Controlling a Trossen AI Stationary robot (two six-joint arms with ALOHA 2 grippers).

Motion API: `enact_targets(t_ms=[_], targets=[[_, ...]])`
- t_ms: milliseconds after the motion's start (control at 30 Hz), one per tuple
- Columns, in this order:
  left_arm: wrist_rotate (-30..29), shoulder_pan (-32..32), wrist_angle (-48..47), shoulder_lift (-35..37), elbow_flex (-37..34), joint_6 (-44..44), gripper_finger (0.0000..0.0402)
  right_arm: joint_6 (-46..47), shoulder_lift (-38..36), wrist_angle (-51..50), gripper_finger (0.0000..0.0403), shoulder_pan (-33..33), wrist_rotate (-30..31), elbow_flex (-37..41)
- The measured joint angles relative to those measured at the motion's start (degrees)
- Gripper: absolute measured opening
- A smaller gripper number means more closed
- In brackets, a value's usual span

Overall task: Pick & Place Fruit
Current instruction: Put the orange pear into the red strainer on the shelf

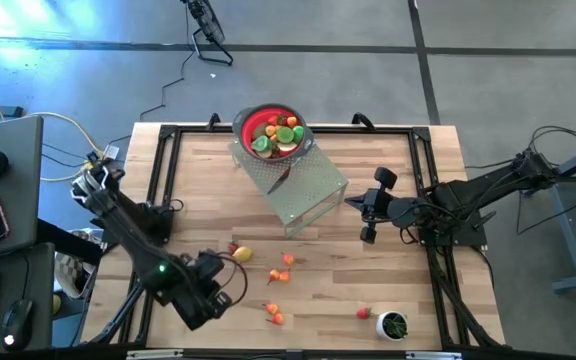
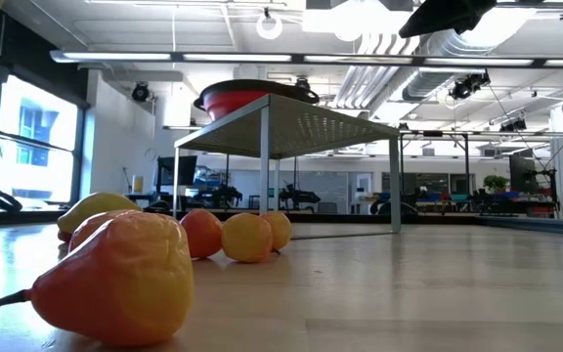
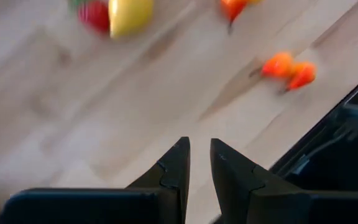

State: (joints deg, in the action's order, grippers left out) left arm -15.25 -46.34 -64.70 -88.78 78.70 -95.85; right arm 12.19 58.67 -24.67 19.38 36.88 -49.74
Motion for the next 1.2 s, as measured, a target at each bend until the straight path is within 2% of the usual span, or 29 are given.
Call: enact_targets(t_ms=[267, 433, 733, 1000, 1200], targets=[[9.6, -3.4, -0.8, -4.6, 0.0, -13.4, 0.0060, 0.0, 0.0, 0.0, 0.0002, 0.0, 0.0, 0.0], [10.4, -5.8, -3.5, -5.9, 0.0, -20.4, 0.0060, 0.0, 0.0, 0.0, 0.0002, 0.0, 0.0, 0.0], [10.4, -10.2, -2.7, -8.0, 0.0, -28.8, 0.0060, 0.0, 0.4, 0.0, 0.0002, 0.0, 0.0, 0.0], [10.5, -11.2, -3.2, -8.0, 0.0, -30.0, 0.0068, 0.0, 1.9, 0.0, 0.0003, 0.0, 0.0, 0.0], [14.9, -11.1, -2.6, -8.0, -2.0, -25.0, 0.0128, 0.0, 1.8, 0.0, 0.0003, 0.0, 0.1, 0.0]])
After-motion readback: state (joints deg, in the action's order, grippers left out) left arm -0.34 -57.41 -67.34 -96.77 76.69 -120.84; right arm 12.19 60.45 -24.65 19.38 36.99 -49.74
